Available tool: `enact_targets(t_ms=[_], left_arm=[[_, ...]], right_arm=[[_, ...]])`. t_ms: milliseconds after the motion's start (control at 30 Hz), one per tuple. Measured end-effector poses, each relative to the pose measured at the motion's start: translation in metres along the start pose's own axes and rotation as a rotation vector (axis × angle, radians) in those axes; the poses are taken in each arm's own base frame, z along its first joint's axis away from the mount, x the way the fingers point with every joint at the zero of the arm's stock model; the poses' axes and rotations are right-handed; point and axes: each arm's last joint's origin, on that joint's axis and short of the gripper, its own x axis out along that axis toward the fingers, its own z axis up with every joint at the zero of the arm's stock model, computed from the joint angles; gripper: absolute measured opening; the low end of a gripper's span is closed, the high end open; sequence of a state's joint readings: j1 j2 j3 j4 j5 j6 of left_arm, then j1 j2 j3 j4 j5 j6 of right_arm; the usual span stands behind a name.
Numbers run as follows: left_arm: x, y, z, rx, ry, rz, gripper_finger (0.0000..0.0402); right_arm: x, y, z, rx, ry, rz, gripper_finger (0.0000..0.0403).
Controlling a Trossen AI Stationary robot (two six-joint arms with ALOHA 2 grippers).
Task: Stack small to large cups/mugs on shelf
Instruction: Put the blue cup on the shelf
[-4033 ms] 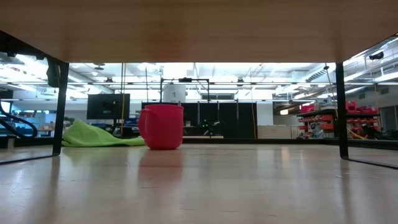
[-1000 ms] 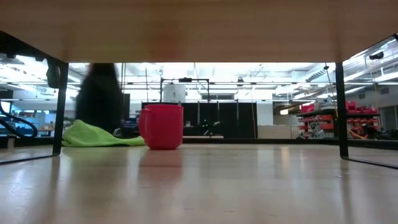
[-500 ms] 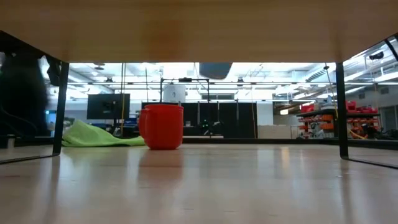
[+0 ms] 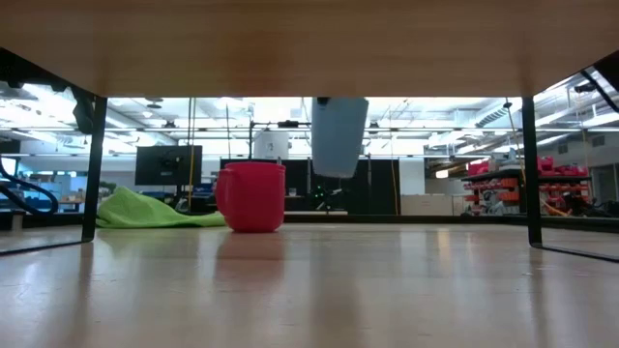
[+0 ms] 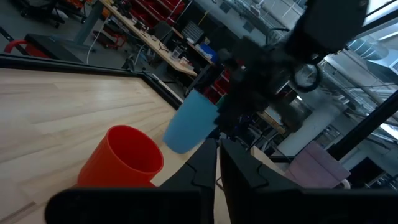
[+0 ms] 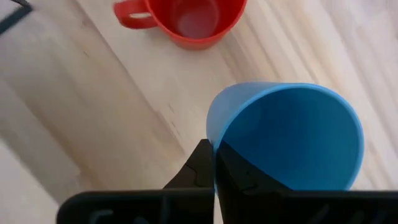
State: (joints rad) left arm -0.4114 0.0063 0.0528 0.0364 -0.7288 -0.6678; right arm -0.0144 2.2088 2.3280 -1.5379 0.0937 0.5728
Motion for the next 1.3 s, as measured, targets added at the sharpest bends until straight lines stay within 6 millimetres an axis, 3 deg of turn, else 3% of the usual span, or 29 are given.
enact_targets(t_ms=[200,500,1033,1300], left_arm=[[0.0,0.0,0.0,0.006,0.004,0.003,0.0025],[0.0,0.0,0.0,0.005,0.004,0.003,0.0031],[0.0,0.001,-0.001,0.006,0.006,0.005,0.0031],[0.0,0.001,-0.001,0.007,0.006,0.005,0.0024]], right_arm=[[0.025,-0.004,0.014,0.053,0.036,0.004,0.0002],[0.035,-0.009,0.025,0.09,0.017,0.026,0.0003],[0.053,-0.009,0.022,0.134,0.064,0.034,0.0003],[0.063,-0.006,0.023,0.134,0.055,0.041,0.003]])
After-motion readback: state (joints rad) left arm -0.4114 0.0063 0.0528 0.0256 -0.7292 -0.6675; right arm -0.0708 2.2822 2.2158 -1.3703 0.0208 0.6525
